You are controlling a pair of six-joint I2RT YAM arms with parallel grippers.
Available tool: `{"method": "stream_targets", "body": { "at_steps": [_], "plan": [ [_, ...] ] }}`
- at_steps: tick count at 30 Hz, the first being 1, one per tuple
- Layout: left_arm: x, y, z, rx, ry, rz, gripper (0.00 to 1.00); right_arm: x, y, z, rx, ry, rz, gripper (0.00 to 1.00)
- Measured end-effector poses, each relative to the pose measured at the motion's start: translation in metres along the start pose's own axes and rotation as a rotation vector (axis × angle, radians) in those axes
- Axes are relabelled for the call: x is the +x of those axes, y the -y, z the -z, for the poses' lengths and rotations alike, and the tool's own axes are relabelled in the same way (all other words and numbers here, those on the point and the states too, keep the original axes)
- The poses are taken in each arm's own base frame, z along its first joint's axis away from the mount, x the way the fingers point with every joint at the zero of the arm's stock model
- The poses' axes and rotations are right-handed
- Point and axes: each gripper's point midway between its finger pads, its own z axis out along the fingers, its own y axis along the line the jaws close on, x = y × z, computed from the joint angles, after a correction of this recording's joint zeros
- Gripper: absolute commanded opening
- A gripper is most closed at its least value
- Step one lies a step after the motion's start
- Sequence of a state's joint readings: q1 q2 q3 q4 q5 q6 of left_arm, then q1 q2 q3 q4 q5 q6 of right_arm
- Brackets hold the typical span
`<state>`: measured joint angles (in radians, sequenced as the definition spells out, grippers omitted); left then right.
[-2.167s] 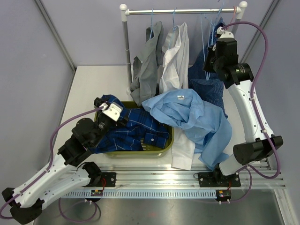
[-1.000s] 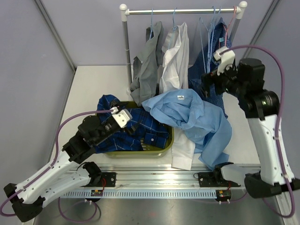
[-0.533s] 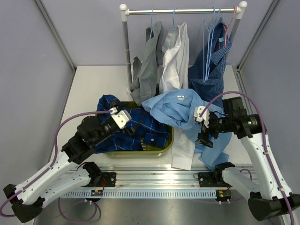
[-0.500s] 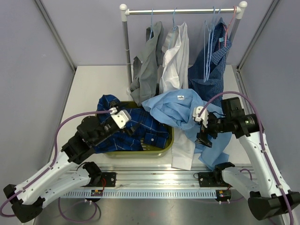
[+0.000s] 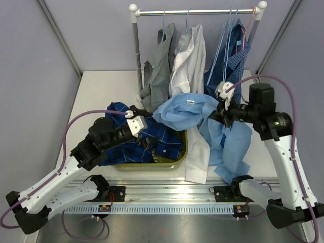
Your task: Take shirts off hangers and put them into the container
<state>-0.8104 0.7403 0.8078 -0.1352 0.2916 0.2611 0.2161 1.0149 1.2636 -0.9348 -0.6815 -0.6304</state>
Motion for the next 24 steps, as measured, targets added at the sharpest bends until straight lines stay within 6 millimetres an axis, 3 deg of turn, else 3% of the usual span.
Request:
{"method": "stream_targets", "body": {
  "at_steps": [3, 6, 11, 16, 21, 22, 24],
  "plan": [
    [-0.016, 0.006, -0.018, 0.069, 0.016, 0.000, 0.99, -0.079, -0.009, 0.033, -0.020, 0.184, 0.010, 0.00],
    [-0.032, 0.013, -0.040, 0.137, 0.043, -0.006, 0.99, -0.145, -0.033, 0.071, -0.084, 0.349, 0.025, 0.00],
    [-0.082, 0.021, -0.083, 0.232, 0.143, -0.030, 0.99, -0.199, -0.053, 0.102, -0.176, 0.476, 0.031, 0.00],
    [-0.131, 0.044, -0.126, 0.355, 0.273, -0.031, 0.99, -0.225, -0.051, 0.113, -0.211, 0.519, 0.000, 0.00],
    [-0.145, 0.088, -0.149, 0.538, 0.346, 0.034, 0.96, -0.215, -0.044, 0.104, -0.203, 0.501, -0.066, 0.00],
    [-0.144, 0.094, -0.152, 0.565, 0.349, 0.048, 0.90, -0.210, -0.044, 0.102, -0.201, 0.494, -0.079, 0.00],
    [-0.144, 0.110, -0.157, 0.633, 0.349, 0.084, 0.55, -0.202, -0.045, 0.100, -0.198, 0.483, -0.097, 0.00]
  ]
}}
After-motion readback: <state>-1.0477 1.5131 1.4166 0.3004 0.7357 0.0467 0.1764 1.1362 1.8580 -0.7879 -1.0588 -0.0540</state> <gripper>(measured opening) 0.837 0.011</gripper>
